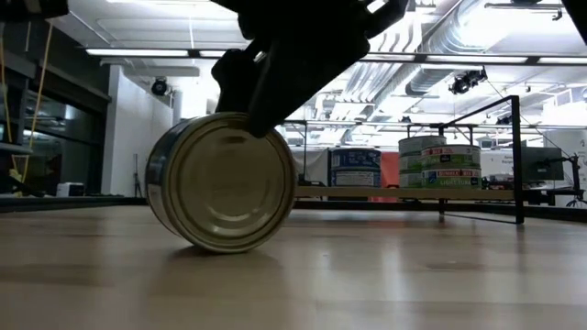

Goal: Stack canned seafood by type on shelf
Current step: Stack the blue-pink tuna can on top of the other blue-pink tuna can on the shelf

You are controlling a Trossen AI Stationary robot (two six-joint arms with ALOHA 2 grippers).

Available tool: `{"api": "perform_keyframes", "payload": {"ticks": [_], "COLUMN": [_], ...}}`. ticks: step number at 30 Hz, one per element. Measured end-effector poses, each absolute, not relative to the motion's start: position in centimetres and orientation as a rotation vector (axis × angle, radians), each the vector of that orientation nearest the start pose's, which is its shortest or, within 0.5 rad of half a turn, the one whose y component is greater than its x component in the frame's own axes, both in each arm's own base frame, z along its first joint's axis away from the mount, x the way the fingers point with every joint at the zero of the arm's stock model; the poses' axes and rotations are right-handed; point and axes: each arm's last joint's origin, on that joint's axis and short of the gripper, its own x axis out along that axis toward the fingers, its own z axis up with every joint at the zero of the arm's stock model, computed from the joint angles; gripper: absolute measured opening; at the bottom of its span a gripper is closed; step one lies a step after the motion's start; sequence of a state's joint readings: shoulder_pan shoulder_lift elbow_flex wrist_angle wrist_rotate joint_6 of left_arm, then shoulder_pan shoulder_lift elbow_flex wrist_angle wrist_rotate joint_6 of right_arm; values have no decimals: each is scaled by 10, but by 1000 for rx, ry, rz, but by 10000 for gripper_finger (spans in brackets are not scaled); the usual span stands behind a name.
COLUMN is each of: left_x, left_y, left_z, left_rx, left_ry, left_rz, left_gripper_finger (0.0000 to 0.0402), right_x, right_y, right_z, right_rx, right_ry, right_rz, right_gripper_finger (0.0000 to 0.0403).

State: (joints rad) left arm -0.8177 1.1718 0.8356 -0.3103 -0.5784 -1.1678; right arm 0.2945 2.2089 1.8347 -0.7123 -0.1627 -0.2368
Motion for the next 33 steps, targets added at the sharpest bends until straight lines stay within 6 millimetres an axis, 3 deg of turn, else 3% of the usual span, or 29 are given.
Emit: {"api": "perform_keyframes", "payload": {"ticks": [6,14,19,23,28,33], "left_x": [171,151,132,120,115,117], "left_y": [-151,-115,-92,-78,-73,-75], "left_z": [285,321,340,350,353,350], "left_rx": [-666,-560,-479,-418,-381,-363], "left_ry": [474,300,182,107,78,97], "left_rz": [56,32,55,107,147,151], "left_gripper_finger": [1,1,1,1,1,1], "right_x": [448,439,428,415,411,424], "right_y": [152,169,171,165,144,113], "right_z": [193,197,229,254,256,238], "right_rx": [-341,-399,-433,-534,-735,-758], "right_ry": [1050,1070,1162,1230,1151,1136], "right_rz": [493,417,275,-17,-464,-577], "right_gripper_finger": [312,169,165,165,165,165]}}
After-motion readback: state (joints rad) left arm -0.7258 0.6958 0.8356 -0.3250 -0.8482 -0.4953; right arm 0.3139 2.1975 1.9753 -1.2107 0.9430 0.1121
